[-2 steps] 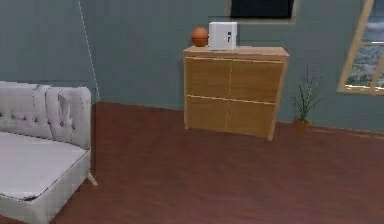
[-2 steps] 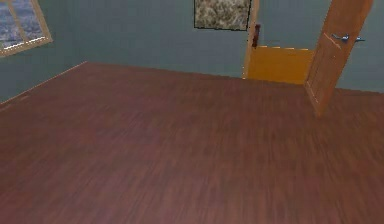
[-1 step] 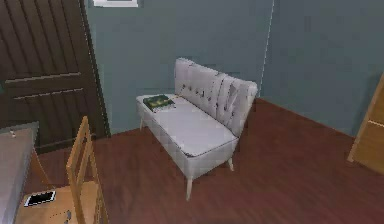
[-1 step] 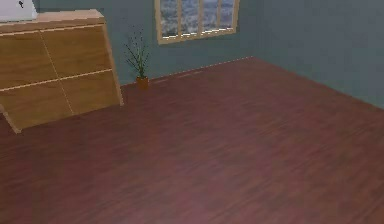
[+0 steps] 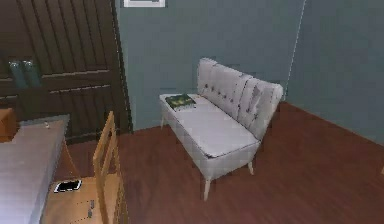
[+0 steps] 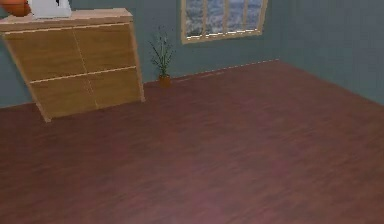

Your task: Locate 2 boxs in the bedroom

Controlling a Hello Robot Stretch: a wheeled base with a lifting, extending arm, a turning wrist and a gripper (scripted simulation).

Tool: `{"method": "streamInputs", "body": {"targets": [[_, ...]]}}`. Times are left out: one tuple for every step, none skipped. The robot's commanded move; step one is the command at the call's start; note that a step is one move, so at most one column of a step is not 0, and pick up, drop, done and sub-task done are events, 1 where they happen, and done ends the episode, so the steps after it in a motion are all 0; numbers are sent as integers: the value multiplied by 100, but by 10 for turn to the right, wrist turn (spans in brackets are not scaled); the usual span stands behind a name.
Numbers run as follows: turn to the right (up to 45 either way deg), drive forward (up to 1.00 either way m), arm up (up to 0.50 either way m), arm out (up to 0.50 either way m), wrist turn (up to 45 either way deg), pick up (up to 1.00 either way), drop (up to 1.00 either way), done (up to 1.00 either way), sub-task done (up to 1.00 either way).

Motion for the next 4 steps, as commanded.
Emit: {"method": "streamInputs", "body": {"targets": [[0, 85, 0, 0, 0, 0, 0, 0, 0], [-450, 0, 0, 0, 0, 0, 0, 0, 0], [-270, 0, 0, 0, 0, 0, 0, 0, 0], [0, 0, 0, 0, 0, 0, 0, 0, 100]]}}
